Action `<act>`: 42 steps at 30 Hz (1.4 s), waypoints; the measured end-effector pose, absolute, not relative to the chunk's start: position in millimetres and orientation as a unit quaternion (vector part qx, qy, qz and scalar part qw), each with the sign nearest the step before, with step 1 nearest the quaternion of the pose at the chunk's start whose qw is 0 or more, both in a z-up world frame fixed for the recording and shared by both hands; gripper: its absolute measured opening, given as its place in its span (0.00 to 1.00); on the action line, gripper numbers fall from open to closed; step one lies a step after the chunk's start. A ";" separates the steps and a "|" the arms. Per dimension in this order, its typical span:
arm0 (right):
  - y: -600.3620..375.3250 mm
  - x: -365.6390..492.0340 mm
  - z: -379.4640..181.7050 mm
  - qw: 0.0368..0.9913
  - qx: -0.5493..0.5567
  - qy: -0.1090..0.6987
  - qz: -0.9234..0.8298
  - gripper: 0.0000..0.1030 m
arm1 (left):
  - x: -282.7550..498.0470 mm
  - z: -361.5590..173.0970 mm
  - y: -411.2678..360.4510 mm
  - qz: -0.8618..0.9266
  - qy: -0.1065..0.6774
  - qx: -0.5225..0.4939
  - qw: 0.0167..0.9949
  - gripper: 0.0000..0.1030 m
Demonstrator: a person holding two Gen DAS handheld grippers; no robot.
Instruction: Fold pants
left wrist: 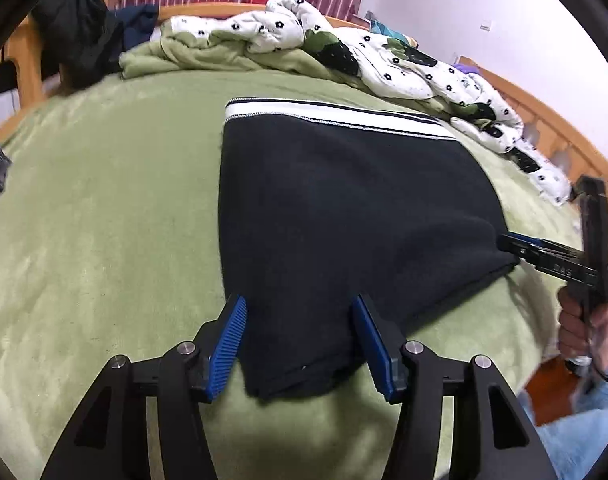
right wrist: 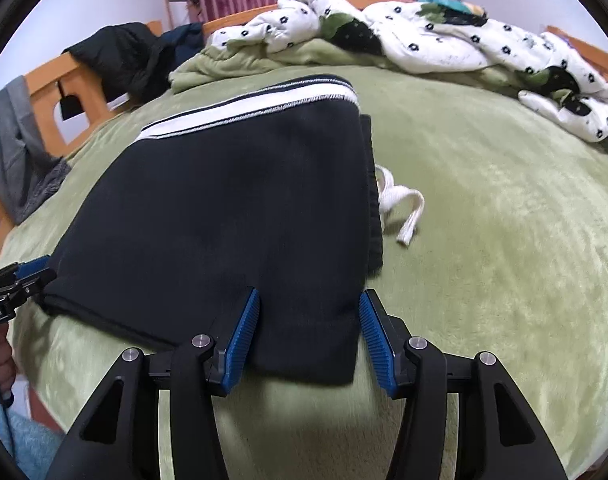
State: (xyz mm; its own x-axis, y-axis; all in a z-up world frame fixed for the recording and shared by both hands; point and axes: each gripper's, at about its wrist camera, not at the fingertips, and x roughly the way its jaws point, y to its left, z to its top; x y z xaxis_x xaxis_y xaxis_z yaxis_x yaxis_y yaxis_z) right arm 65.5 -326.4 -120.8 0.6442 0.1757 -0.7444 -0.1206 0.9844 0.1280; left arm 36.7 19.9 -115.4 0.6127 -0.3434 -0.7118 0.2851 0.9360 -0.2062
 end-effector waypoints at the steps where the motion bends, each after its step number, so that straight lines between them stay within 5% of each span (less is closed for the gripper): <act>1: -329.4 67.3 -115.8 0.906 0.037 0.412 0.085 0.49 | 39.9 -110.4 22.1 -0.175 0.400 -0.039 0.899 0.52; 15: -303.6 195.4 -54.4 0.947 0.033 0.308 0.082 0.49 | 198.2 -59.1 -29.6 -0.136 0.333 -0.017 0.933 0.55; 20: -289.2 238.8 -97.7 0.924 -0.041 0.380 0.031 0.47 | 244.1 -103.0 -47.1 -0.095 0.416 -0.004 0.904 0.59; 42: -295.1 222.2 -91.5 0.926 -0.020 0.376 0.035 0.47 | 230.2 -104.4 -32.6 -0.078 0.427 -0.053 0.900 0.77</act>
State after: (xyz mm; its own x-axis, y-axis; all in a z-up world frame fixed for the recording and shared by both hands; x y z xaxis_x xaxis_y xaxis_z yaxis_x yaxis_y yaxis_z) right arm 222.2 -295.1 -91.5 0.7141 0.0502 -0.6982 -0.0807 0.9967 -0.0109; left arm 230.2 -32.6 -104.4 0.6238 -0.1861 -0.7591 0.0963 0.9821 -0.1616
